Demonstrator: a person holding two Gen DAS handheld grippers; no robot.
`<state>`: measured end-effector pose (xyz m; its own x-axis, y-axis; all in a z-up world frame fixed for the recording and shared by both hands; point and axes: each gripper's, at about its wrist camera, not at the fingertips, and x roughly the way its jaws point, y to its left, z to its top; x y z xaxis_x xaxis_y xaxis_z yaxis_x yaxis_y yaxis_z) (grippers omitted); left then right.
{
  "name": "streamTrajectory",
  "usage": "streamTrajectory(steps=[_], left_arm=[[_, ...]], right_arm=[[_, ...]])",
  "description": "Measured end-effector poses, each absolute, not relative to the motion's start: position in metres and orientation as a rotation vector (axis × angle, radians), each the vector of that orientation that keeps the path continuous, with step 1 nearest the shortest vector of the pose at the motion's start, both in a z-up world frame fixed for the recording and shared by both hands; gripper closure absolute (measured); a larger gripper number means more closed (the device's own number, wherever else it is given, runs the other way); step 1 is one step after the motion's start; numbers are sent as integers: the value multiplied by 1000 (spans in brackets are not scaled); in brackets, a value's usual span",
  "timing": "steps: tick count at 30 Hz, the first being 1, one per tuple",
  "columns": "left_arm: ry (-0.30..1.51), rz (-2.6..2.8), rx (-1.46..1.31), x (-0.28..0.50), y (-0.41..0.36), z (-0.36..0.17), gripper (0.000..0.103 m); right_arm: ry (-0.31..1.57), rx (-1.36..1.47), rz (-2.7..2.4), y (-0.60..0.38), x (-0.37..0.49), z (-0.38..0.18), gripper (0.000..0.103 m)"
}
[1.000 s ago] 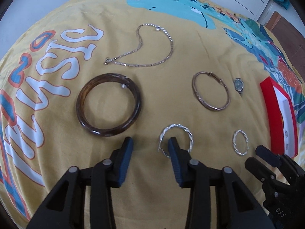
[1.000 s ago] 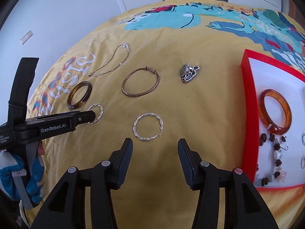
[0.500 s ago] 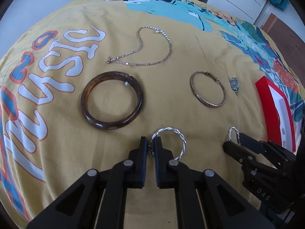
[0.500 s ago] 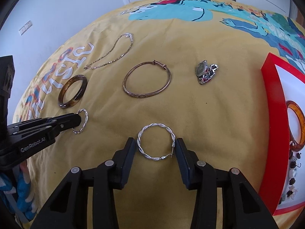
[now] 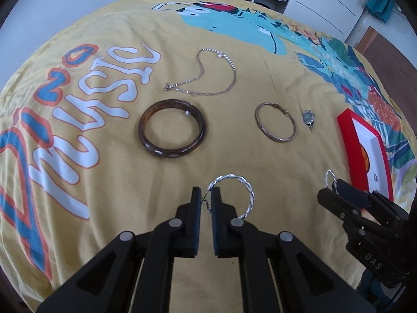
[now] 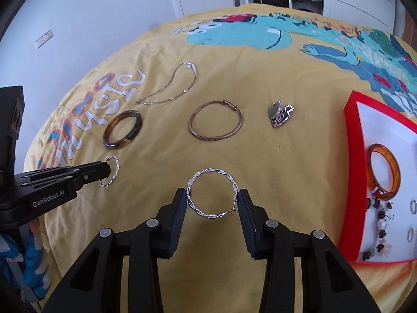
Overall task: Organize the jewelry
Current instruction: 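Carry both hoops into the red box while both grippers open to release them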
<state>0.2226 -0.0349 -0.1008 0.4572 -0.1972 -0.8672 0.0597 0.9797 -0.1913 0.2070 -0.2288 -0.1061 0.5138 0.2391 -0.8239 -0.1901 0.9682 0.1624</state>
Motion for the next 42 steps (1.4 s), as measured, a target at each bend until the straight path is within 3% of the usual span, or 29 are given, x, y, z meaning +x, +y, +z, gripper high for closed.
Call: streamTrajectory(steps=[14,28,42], left_arm=[[1026,-169,-176,160,-8,-59,96],[968,-197,-148,112,-2,-28,96],[1030,-319,-15,122,-94,-37,96]], right_arm=[[919,70,250,-219,132,-49,64],[863,97,209,-231,63,-30,64],[853,198,61,-334,51,-46,64]])
